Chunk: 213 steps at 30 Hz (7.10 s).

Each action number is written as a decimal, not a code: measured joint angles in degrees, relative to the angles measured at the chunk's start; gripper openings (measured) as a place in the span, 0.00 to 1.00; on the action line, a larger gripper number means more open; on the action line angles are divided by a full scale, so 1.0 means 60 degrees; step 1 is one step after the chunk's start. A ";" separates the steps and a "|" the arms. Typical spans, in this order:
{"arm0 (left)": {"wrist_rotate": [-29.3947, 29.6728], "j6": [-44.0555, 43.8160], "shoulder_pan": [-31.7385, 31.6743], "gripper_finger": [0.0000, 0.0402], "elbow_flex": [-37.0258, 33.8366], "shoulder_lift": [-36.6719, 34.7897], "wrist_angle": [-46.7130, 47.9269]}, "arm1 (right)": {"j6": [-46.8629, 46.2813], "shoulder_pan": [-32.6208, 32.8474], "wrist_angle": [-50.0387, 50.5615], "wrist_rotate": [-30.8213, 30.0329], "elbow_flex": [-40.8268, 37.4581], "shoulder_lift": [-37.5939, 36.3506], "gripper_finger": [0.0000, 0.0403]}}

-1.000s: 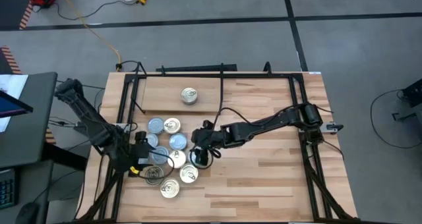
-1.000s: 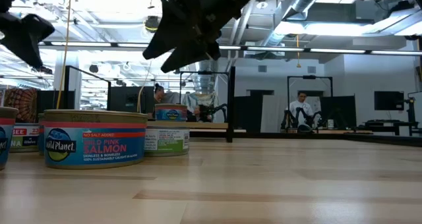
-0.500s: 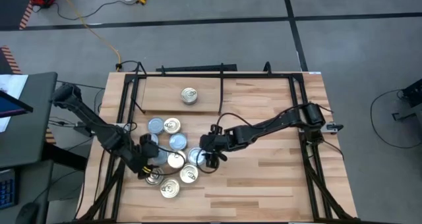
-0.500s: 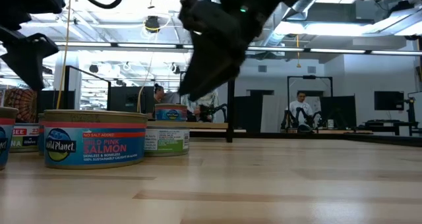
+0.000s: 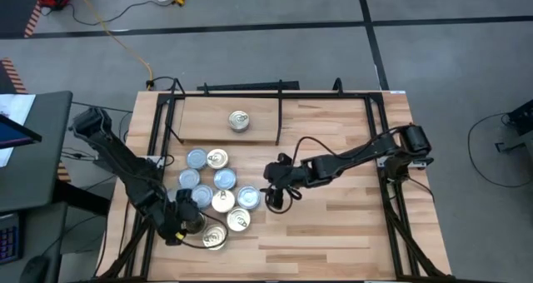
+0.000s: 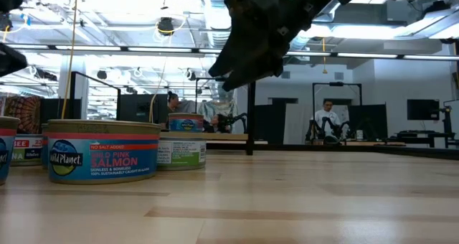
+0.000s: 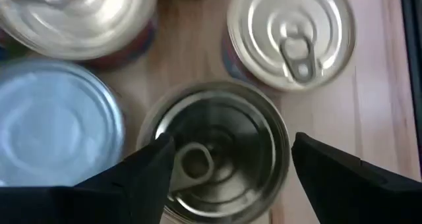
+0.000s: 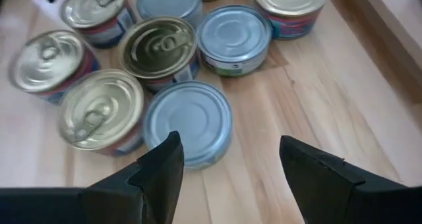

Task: Stack canned seafood by type on shelf
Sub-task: Put the green tuna can on the shelf

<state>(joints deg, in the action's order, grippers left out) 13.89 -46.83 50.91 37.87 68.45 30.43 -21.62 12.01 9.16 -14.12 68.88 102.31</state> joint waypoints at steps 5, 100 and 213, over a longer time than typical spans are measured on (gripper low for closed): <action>0.0064 -0.0505 0.0300 0.72 0.0012 0.0323 -0.0017 | -0.0368 0.0321 -0.0002 -0.0774 -0.0007 0.0013 0.69; 0.3985 0.5460 0.0518 0.72 -0.3501 -0.3108 -0.8348 | -0.2599 0.1273 -0.0425 -0.2776 -0.0116 0.1426 0.68; 0.3949 0.4659 0.0518 0.72 -0.3487 -0.3108 -0.7685 | -0.3711 0.0524 0.2435 -0.2912 0.1206 0.2184 0.68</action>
<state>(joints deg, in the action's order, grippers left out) 37.58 -18.87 54.02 16.95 49.80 -15.68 -43.89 15.16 23.77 -31.59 76.12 115.42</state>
